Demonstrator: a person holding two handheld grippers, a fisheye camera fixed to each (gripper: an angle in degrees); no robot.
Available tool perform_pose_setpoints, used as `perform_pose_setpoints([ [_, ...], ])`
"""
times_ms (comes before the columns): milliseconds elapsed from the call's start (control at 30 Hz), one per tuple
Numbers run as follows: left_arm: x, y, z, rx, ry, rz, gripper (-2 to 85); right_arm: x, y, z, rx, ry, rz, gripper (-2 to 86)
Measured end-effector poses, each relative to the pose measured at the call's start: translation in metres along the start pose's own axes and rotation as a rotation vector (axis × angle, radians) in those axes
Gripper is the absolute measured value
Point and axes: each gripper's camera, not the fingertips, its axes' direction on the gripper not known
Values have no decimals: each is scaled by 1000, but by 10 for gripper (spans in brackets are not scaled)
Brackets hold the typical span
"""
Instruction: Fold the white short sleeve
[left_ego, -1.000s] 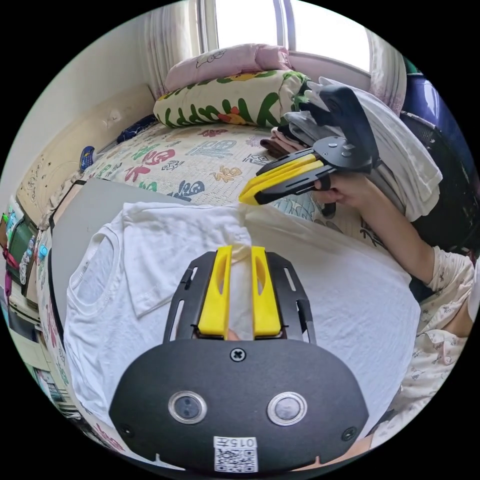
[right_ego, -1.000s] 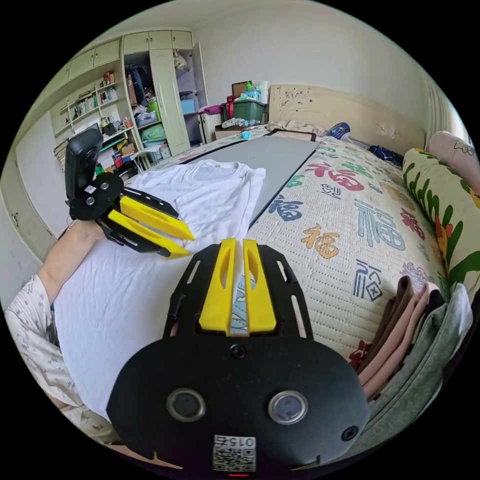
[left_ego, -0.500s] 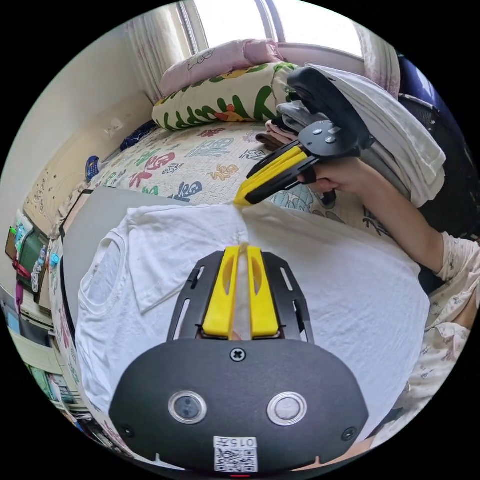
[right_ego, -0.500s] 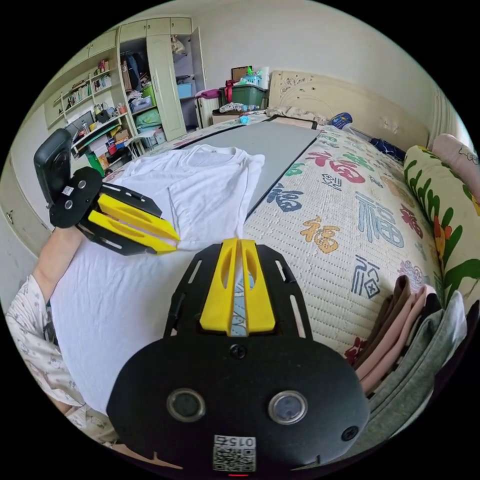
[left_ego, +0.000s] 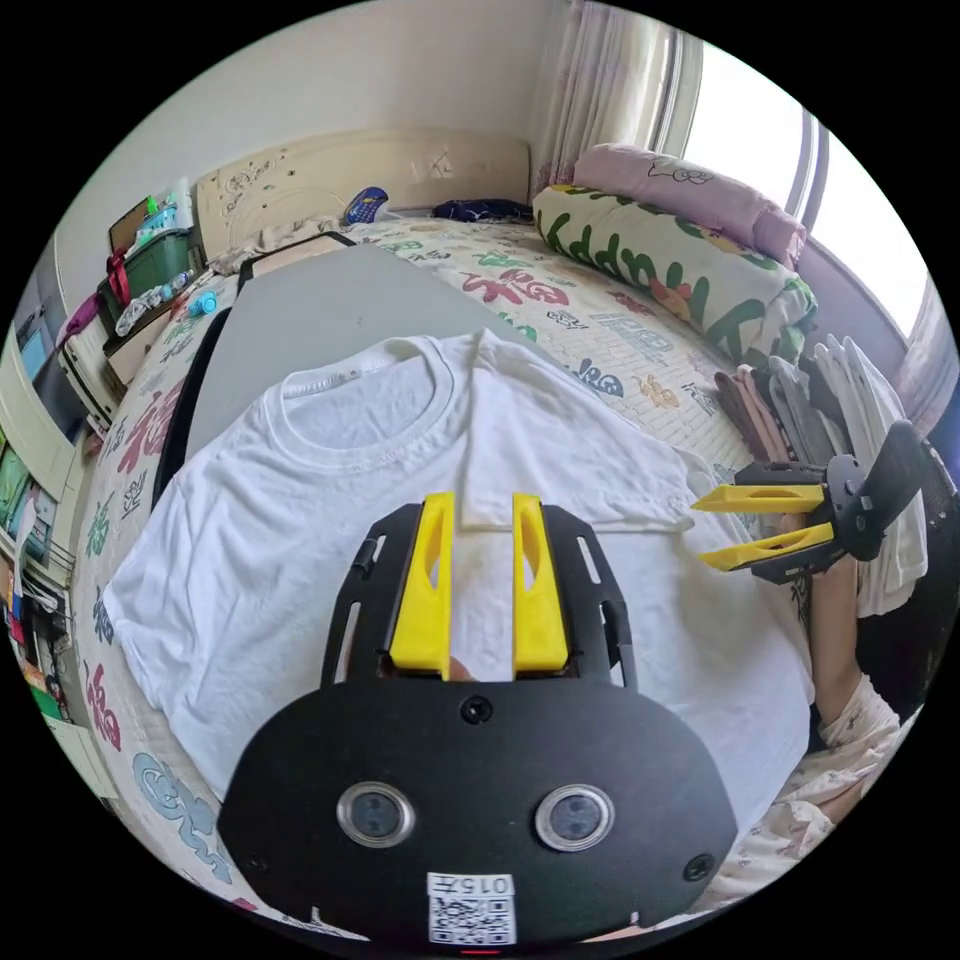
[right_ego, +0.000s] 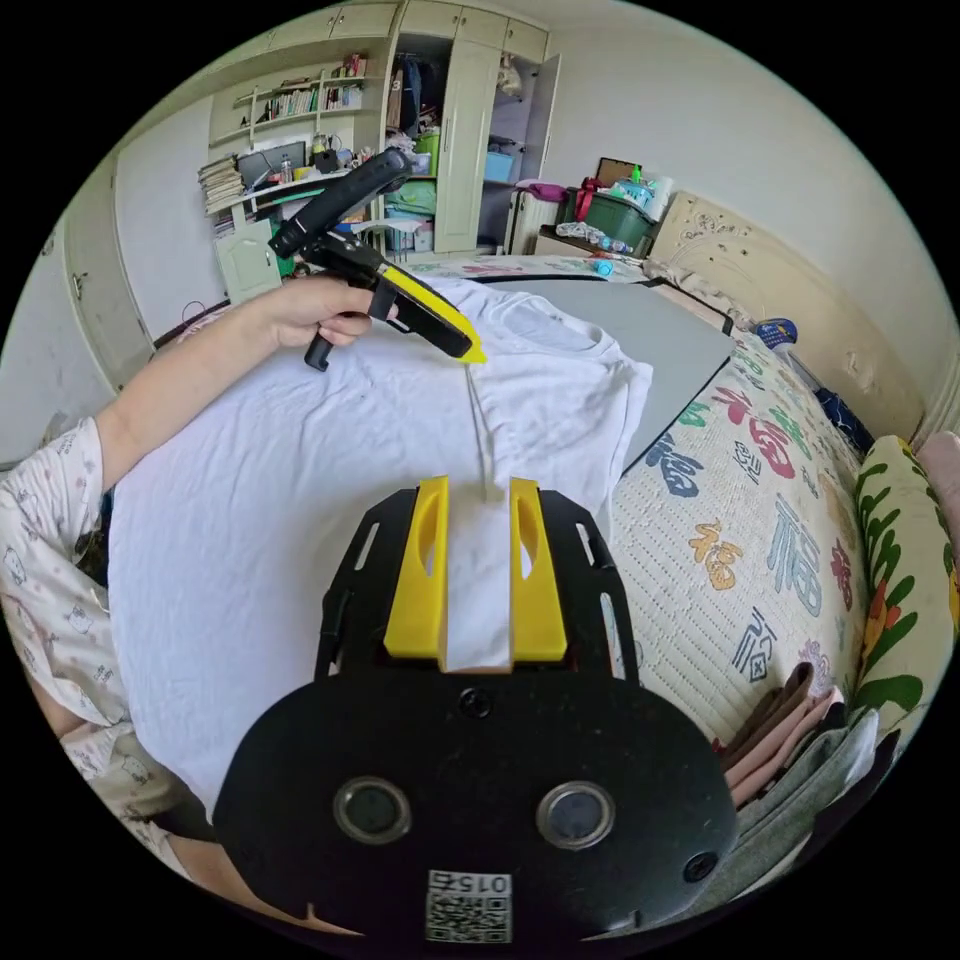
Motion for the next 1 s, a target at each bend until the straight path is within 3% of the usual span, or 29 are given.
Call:
perform_pose_setpoints([
  [167, 6, 14, 8, -44, 6, 50, 34, 5, 2, 12, -6, 64, 27, 7],
  [433, 14, 34, 3, -91, -68, 93, 50, 24, 6, 15, -22, -23, 42, 27],
  [533, 21, 45, -16, 7, -98, 104, 63, 46, 11, 1, 68, -57, 133, 64],
  [633, 54, 59, -38, 157, 41, 230, 54, 71, 19, -3, 138, 14, 299, 59],
  [733, 97, 65, -15, 101, 176, 356, 56, 82, 19, 15, 72, 73, 358, 53],
  [867, 151, 85, 27, -28, 109, 520, 55, 82, 12, 43, -34, 88, 341, 43],
  [1000, 148, 106, 33, -43, 105, 525, 52, 86, 11, 50, -45, 80, 352, 39],
])
